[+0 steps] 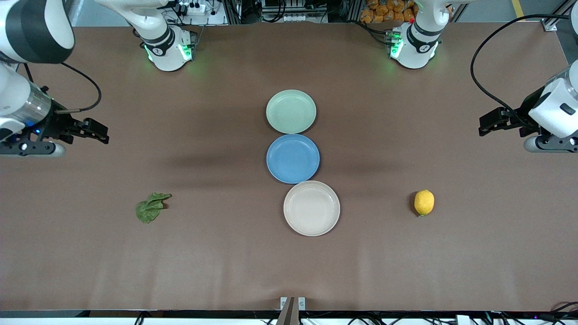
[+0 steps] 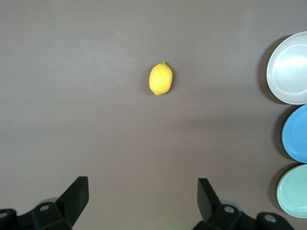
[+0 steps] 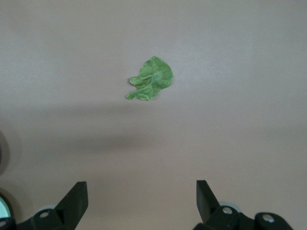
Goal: Place lemon and lettuce in plates
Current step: 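Lower the right gripper onto the lettuce while the left gripper approaches the lemon, then grasp the lettuce with the right gripper while the left gripper grasps the lemon, then carry the lettuce toward the green plate while the left gripper carries the lemon, then release the lettuce onto the green plate and the lemon onto the cream plate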
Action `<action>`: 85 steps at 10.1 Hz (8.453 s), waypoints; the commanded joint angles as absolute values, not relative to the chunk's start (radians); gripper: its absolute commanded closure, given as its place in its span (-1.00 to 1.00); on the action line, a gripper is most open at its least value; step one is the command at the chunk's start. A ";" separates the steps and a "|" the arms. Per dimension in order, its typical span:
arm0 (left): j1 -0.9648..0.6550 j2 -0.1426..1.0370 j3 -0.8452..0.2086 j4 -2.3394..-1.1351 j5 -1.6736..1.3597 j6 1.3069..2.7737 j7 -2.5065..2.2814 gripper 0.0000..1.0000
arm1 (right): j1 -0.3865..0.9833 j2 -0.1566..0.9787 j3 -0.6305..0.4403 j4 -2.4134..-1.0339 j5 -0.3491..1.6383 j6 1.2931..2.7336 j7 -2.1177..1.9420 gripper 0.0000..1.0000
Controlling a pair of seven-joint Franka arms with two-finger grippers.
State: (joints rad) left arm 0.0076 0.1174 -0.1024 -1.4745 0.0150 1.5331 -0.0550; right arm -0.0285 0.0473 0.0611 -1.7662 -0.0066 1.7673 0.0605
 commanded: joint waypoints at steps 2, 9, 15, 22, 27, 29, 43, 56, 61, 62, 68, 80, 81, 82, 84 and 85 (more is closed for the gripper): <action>0.015 0.118 -0.104 -1.466 0.015 1.537 -0.037 -1.00 | -0.037 0.152 0.063 -1.764 -0.009 1.850 0.089 -1.00; 0.017 0.123 -0.103 -1.466 0.015 1.539 -0.040 -1.00 | -0.052 0.323 0.061 -1.766 -0.012 2.060 0.087 -1.00; 0.020 0.181 -0.100 -1.465 0.014 1.595 -0.040 -1.00 | -0.064 0.495 0.060 -1.764 -0.017 2.314 0.075 -1.00; 0.040 0.331 -0.101 -1.534 0.006 1.857 -0.051 -1.00 | -0.067 0.595 0.040 -1.759 -0.005 2.381 0.071 -1.00; 0.023 0.411 -0.101 -1.670 0.000 2.096 -0.052 -1.00 | -0.055 0.655 0.041 -1.761 0.009 2.445 0.087 -1.00; 0.015 0.446 -0.101 -1.692 -0.002 2.149 -0.052 -1.00 | -0.051 0.663 0.040 -1.763 0.029 2.445 0.087 -1.00; -0.008 0.656 -0.109 -1.861 -0.038 2.560 -0.052 -1.00 | -0.029 0.673 0.041 -1.790 0.069 2.456 0.135 1.00; 0.012 0.652 -0.107 -1.859 0.029 2.576 0.037 0.29 | 0.346 0.388 0.051 -1.873 0.071 2.205 0.615 1.00; -0.029 0.517 -0.107 -1.818 0.021 2.360 -0.018 0.46 | 0.468 0.380 0.051 -1.867 0.071 2.184 0.794 1.00; -0.063 0.491 -0.107 -1.812 0.021 2.335 -0.053 0.46 | 0.495 0.380 0.051 -1.862 0.069 2.184 0.834 1.00; -0.259 0.497 -0.110 -1.646 -0.139 2.324 -0.320 0.45 | 0.681 0.387 0.055 -1.858 0.069 2.158 1.122 1.00; -0.457 0.890 -0.112 -1.364 -0.209 2.592 -0.629 0.31 | 0.951 0.457 0.055 -1.855 0.052 2.163 1.498 -0.99; -0.469 0.905 -0.112 -1.364 -0.209 2.612 -0.635 0.29 | 0.950 0.457 0.055 -1.853 0.052 2.163 1.499 -1.00; -0.480 0.916 -0.112 -1.364 -0.209 2.631 -0.640 0.28 | 0.939 0.457 0.055 -1.848 0.052 2.163 1.499 -1.00; -0.494 0.933 -0.112 -1.365 -0.207 2.640 -0.640 0.26 | 0.908 0.451 0.055 -1.836 0.052 2.163 1.488 -1.00; -0.494 0.942 -0.112 -1.365 -0.207 2.641 -0.640 0.20 | 0.882 0.446 0.055 -1.836 0.052 2.163 1.480 -1.00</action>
